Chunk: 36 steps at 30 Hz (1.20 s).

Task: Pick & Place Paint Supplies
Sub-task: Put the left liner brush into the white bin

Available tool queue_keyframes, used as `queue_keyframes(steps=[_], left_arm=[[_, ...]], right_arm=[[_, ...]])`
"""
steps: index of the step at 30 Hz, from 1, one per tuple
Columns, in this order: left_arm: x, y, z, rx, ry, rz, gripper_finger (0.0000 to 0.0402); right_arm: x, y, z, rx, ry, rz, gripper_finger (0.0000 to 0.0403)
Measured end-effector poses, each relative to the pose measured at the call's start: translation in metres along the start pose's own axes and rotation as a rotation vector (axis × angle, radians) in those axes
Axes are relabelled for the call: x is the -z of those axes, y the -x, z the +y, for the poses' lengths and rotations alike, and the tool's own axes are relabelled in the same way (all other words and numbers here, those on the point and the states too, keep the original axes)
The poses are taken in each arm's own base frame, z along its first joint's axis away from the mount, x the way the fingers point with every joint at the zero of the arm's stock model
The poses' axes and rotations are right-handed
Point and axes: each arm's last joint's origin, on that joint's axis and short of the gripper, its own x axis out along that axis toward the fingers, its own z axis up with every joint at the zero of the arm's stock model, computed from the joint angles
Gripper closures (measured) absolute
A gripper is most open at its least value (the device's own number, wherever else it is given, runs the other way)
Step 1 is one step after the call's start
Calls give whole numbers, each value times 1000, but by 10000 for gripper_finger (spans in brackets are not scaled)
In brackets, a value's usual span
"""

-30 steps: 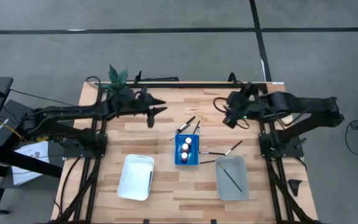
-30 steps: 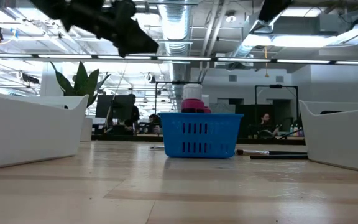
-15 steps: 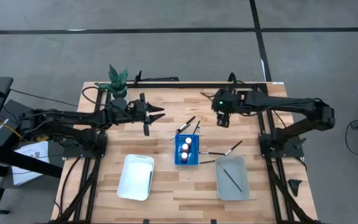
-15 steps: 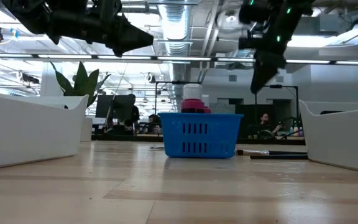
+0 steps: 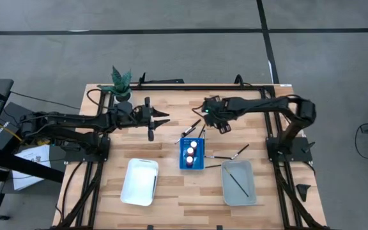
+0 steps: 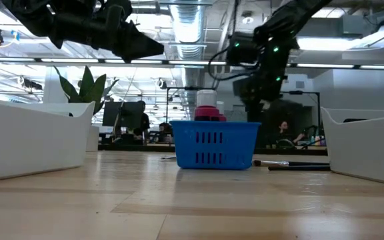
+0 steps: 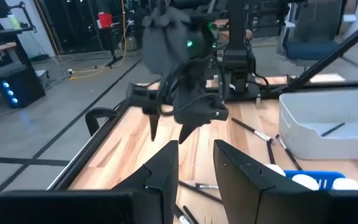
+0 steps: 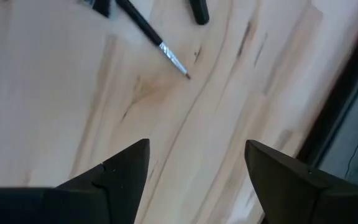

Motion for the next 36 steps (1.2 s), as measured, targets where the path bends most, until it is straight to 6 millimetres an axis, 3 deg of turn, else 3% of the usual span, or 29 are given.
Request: queue_keyframes(steps=[5, 13, 19, 27, 36], left_arm=[[1, 0, 0, 2, -12, 9, 308], [5, 0, -1, 11, -37, 53, 308], [5, 0, -2, 38, -34, 47, 308], [5, 0, -3, 45, -33, 46, 308], [6, 0, -3, 46, -32, 58, 308]], right_arm=[[-16, -17, -7, -50, 56, 26, 166], [-20, -13, -25, -144, -16, -131, 219], [-11, -20, -32, -190, -32, -157, 247], [-13, -57, -26, -269, -22, -113, 272], [-7, -62, -40, -285, -86, -148, 284]])
